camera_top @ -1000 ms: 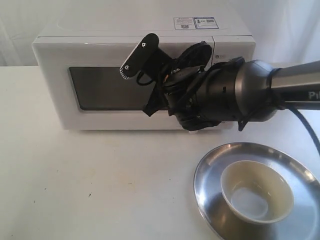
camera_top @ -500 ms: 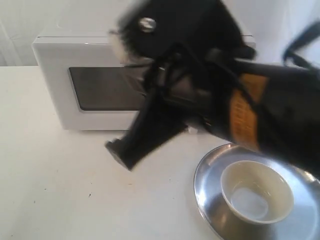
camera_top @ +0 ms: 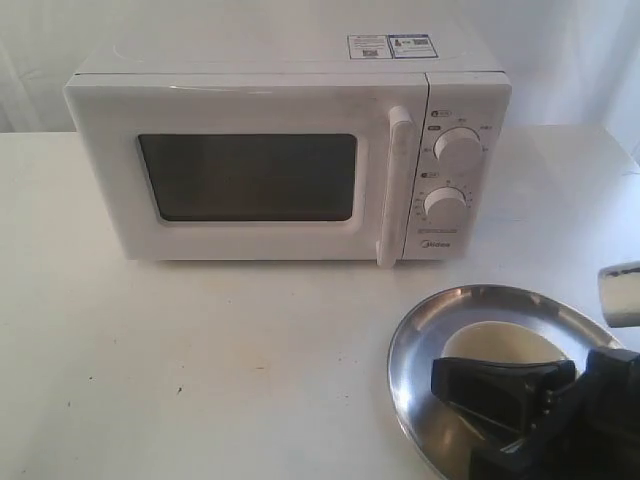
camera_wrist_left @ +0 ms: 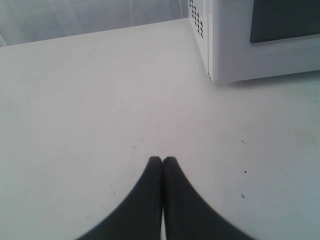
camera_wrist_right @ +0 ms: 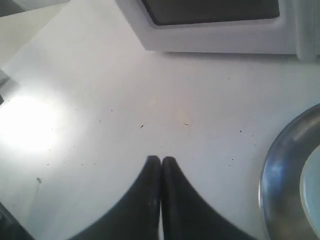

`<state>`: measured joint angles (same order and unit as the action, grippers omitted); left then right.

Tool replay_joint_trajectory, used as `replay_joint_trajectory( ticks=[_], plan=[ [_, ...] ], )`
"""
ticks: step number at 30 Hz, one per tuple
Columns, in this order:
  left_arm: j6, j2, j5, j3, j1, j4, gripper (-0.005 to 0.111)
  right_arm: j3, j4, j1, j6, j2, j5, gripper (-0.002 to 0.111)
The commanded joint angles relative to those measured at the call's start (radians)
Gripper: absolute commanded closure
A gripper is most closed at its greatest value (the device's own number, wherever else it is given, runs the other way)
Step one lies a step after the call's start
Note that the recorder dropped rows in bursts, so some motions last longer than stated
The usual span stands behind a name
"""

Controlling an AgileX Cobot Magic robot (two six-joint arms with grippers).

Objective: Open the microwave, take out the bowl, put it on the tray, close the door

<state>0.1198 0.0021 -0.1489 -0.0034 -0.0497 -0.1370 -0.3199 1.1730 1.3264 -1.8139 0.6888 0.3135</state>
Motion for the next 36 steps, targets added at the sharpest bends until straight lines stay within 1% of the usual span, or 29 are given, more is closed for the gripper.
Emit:
replay_joint_trajectory(
  ticks=[1, 2, 3, 4, 5, 6, 7, 8, 9, 12, 15, 18, 19, 20, 23, 25, 27, 36],
  plan=[
    [0.005, -0.002, 0.000, 0.003, 0.002, 0.002, 0.107, 0.004, 0.115, 0.002, -0.022, -0.009, 0.109, 0.108],
    [0.005, -0.002, 0.000, 0.003, 0.002, 0.002, 0.107, 0.004, 0.181, 0.002, -0.022, -0.009, 0.229, 0.108],
    [0.005, -0.002, 0.000, 0.003, 0.002, 0.002, 0.107, 0.008, 0.195, 0.033, -0.022, -0.020, 0.363, 0.108],
    [0.005, -0.002, 0.000, 0.003, 0.002, 0.002, 0.107, 0.010, 0.200, 0.034, -0.018, -0.032, 0.415, 0.108],
    [0.005, -0.002, 0.000, 0.003, 0.002, 0.002, 0.107, 0.025, 0.217, -0.013, 0.031, -0.080, 0.446, 0.108],
    [0.005, -0.002, 0.000, 0.003, 0.002, 0.002, 0.107, 0.034, 0.222, -0.051, 0.070, -0.117, 0.416, 0.108],
    [0.005, -0.002, 0.000, 0.003, 0.002, 0.002, 0.107, 0.057, 0.227, -0.127, 0.139, -0.206, 0.318, 0.108],
    [0.005, -0.002, 0.000, 0.003, 0.002, 0.002, 0.107, 0.072, 0.227, -0.176, 0.181, -0.264, 0.248, 0.108],
    [0.005, -0.002, 0.000, 0.003, 0.002, 0.002, 0.107, 0.105, 0.227, -0.283, 0.263, -0.376, 0.134, 0.108],
    [0.005, -0.002, 0.000, 0.003, 0.002, 0.002, 0.107, 0.169, 0.227, -0.447, 0.354, -0.554, 0.011, 0.108],
    [0.005, -0.002, 0.000, 0.003, 0.002, 0.002, 0.107, 0.234, 0.216, -0.605, 0.360, -0.672, -0.037, 0.108],
    [0.005, -0.002, 0.000, 0.003, 0.002, 0.002, 0.107, 0.294, 0.212, -0.759, 0.360, -0.689, -0.100, 0.108],
    [0.005, -0.002, 0.000, 0.003, 0.002, 0.002, 0.107, 0.310, 0.212, -0.795, 0.360, -0.689, -0.113, 0.108],
    [0.005, -0.002, 0.000, 0.003, 0.002, 0.002, 0.107, 0.320, 0.212, -0.852, 0.360, -0.689, -0.158, 0.108],
    [0.005, -0.002, 0.000, 0.003, 0.002, 0.002, 0.107, 0.320, 0.211, -0.971, 0.360, -0.689, -0.249, 0.108],
    [0.005, -0.002, 0.000, 0.003, 0.002, 0.002, 0.107, 0.320, 0.211, -1.030, 0.357, -0.689, -0.314, 0.108],
    [0.005, -0.002, 0.000, 0.003, 0.002, 0.002, 0.107, 0.320, 0.216, -1.068, 0.357, -0.689, -0.365, 0.108],
    [0.005, -0.002, 0.000, 0.003, 0.002, 0.002, 0.107, 0.320, 0.216, -1.078, 0.399, -0.689, -0.362, 0.108]
  ],
)
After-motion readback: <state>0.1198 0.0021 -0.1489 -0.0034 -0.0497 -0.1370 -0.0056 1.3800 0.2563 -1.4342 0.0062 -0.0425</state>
